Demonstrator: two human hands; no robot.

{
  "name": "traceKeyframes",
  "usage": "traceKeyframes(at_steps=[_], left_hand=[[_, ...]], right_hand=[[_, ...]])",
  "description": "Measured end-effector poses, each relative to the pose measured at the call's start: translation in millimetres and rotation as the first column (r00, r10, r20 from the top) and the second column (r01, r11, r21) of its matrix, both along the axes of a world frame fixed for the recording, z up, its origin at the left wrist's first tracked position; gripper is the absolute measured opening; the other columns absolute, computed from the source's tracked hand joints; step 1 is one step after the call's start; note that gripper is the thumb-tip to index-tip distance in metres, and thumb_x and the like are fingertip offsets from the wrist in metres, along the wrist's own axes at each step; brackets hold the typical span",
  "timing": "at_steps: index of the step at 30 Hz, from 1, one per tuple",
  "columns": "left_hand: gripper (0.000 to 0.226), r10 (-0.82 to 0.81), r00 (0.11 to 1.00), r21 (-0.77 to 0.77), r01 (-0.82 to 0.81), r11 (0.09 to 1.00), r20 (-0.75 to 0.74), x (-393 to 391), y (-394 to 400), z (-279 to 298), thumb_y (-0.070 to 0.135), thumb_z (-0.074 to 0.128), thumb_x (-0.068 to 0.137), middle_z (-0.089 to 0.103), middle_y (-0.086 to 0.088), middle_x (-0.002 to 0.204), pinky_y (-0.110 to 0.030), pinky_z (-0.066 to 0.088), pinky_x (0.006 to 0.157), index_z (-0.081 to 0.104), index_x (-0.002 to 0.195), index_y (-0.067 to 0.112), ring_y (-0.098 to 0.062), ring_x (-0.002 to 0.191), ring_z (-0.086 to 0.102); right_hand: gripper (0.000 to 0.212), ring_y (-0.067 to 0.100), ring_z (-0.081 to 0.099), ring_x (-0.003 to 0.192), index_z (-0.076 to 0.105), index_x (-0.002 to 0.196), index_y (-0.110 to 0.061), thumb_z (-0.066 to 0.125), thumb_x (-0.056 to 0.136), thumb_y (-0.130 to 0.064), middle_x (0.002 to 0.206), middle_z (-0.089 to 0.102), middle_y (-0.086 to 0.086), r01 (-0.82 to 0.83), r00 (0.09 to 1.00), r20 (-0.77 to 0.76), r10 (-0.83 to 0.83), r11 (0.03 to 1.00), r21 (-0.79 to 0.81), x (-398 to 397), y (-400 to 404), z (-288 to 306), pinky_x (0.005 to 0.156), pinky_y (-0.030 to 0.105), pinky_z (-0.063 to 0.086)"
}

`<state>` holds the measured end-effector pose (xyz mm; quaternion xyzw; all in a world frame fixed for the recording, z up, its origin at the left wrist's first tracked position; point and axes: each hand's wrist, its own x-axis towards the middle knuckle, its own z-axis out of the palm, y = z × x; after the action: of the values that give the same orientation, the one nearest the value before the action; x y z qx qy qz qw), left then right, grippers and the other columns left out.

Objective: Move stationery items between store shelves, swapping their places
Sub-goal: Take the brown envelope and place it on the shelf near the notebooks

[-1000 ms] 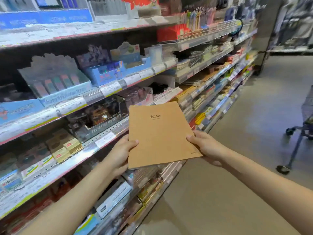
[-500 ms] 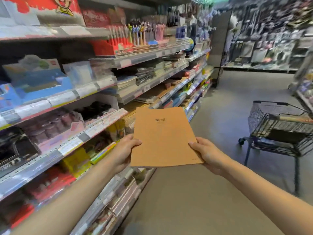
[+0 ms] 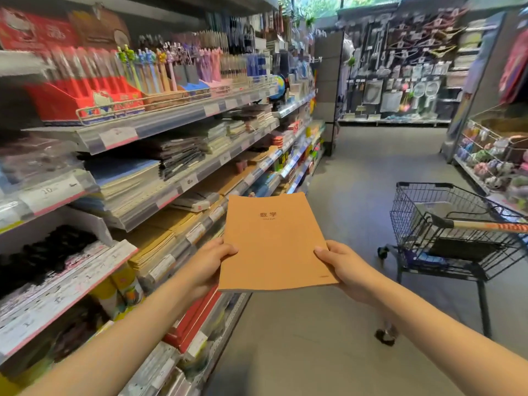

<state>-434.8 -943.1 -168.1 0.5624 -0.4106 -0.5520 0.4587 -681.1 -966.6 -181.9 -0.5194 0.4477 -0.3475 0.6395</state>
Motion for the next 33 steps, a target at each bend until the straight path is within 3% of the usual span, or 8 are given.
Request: traceKeyframes(at_steps=[3,6,8,14,21,24,28,33], left_hand=[[0.010,-0.045,0.999,-0.006,0.045,0.999,0.021,4.2,-66.5,1.1,0.006,0.045,0.092,0.062,-0.011,0.088,-0.031,0.039,0.062,0.052,0.097,0.010,-0.021,0.072,0.057],[0.014,-0.094,0.996,0.003,0.094,0.996,0.010,4.5,-130.4,3.5,0.004,0.042,0.093,0.066,-0.010,0.090,-0.029,0.050,0.062,0.051,0.103,0.008,-0.019,0.072,0.063],[0.015,-0.128,0.992,0.006,0.128,0.992,0.022,3.1,-170.4,6.5,0.004,0.044,0.093,0.068,-0.009,0.089,-0.028,0.052,0.061,0.052,0.105,0.006,-0.018,0.071,0.065],[0.026,-0.127,0.992,0.015,0.126,0.992,0.015,-8.2,-284.3,5.5,0.014,0.056,0.078,0.071,-0.006,0.080,-0.031,0.034,0.060,0.057,0.105,0.011,-0.022,0.072,0.058],[0.017,-0.135,0.991,0.026,0.135,0.990,-0.016,-42.5,-425.4,-12.5,0.006,0.045,0.093,0.072,-0.005,0.086,-0.026,0.051,0.061,0.057,0.105,0.007,-0.015,0.070,0.067],[0.026,-0.091,0.995,0.039,0.093,0.995,-0.048,-58.0,-481.5,-21.0,0.011,0.050,0.091,0.066,-0.014,0.097,-0.030,0.046,0.057,0.052,0.115,0.000,-0.022,0.079,0.060],[0.016,-0.036,0.993,0.070,0.044,0.997,-0.113,-80.1,-552.4,-20.1,0.004,0.042,0.095,0.067,-0.011,0.092,-0.021,0.055,0.050,0.053,0.107,0.005,-0.014,0.067,0.066],[0.016,0.098,0.987,0.111,-0.084,0.990,-0.129,-81.9,-622.7,-29.1,0.004,0.042,0.095,0.072,-0.007,0.077,-0.028,0.048,0.063,0.056,0.103,0.003,-0.016,0.066,0.064]], right_hand=[[0.020,0.005,0.057,0.053,0.056,0.096,-0.014,0.036,0.099,-0.016,0.075,0.059,0.001,0.015,1.000,0.000,-0.015,1.000,-0.004,-3.4,-60.2,3.5,0.048,0.018,0.045],[0.020,0.014,0.056,0.065,0.057,0.100,-0.012,0.037,0.099,-0.017,0.084,0.060,0.005,0.035,0.999,-0.005,-0.035,0.999,-0.017,-4.7,-120.6,5.7,0.053,0.021,0.046],[0.020,0.014,0.056,0.065,0.057,0.097,-0.012,0.038,0.099,-0.016,0.085,0.060,0.006,0.053,0.999,-0.007,-0.053,0.998,-0.022,-5.4,-159.7,5.8,0.052,0.020,0.046],[0.022,0.008,0.060,0.058,0.057,0.100,-0.009,0.036,0.099,-0.014,0.082,0.062,0.005,0.090,0.996,-0.015,-0.090,0.996,-0.023,-18.3,-270.2,0.4,0.051,0.018,0.048],[0.031,0.019,0.052,0.074,0.051,0.119,0.002,0.035,0.099,-0.015,0.097,0.055,0.011,0.054,0.997,-0.055,-0.056,0.998,-0.040,-53.9,-417.4,-10.3,0.057,0.023,0.045],[0.030,0.020,0.053,0.072,0.053,0.116,0.003,0.036,0.099,-0.014,0.093,0.056,0.012,0.014,0.998,-0.057,-0.016,0.999,-0.043,-71.1,-483.0,-11.6,0.058,0.025,0.045],[0.024,0.009,0.058,0.061,0.060,0.098,-0.012,0.036,0.099,-0.014,0.085,0.059,0.006,-0.063,0.996,-0.066,0.061,0.998,-0.022,-88.4,-571.6,-0.7,0.053,0.017,0.049],[0.022,0.003,0.059,0.048,0.059,0.092,-0.016,0.038,0.099,-0.014,0.072,0.060,0.000,-0.141,0.987,-0.078,0.142,0.990,0.022,-83.5,-667.6,1.4,0.047,0.019,0.050]])
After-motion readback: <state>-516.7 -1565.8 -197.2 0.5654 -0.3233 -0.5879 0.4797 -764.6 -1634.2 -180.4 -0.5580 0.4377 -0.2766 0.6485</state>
